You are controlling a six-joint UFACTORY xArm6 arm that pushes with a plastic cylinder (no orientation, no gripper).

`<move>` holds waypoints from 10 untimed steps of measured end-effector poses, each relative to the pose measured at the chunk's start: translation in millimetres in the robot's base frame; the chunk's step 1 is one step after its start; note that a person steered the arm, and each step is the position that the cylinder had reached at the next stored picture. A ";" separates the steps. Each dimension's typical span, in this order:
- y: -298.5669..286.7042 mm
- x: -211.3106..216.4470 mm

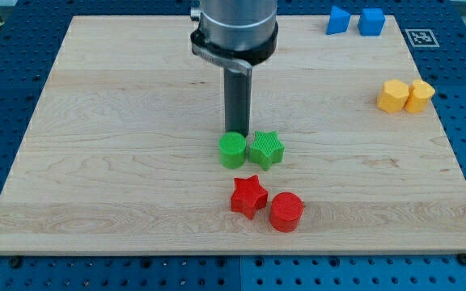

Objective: Push the green circle above the red star

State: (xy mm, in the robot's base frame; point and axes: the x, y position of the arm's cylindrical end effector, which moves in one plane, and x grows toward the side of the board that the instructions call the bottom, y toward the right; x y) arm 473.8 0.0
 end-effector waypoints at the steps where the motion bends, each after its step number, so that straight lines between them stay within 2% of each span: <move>1: -0.1 -3.6; 2: -24.3 -21.8; 3: -44.2 -4.8; 6: -17.0 31.8; 7: -17.0 22.5; 9: -12.5 37.3; 10: -25.5 20.1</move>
State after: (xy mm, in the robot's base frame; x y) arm 493.9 -25.5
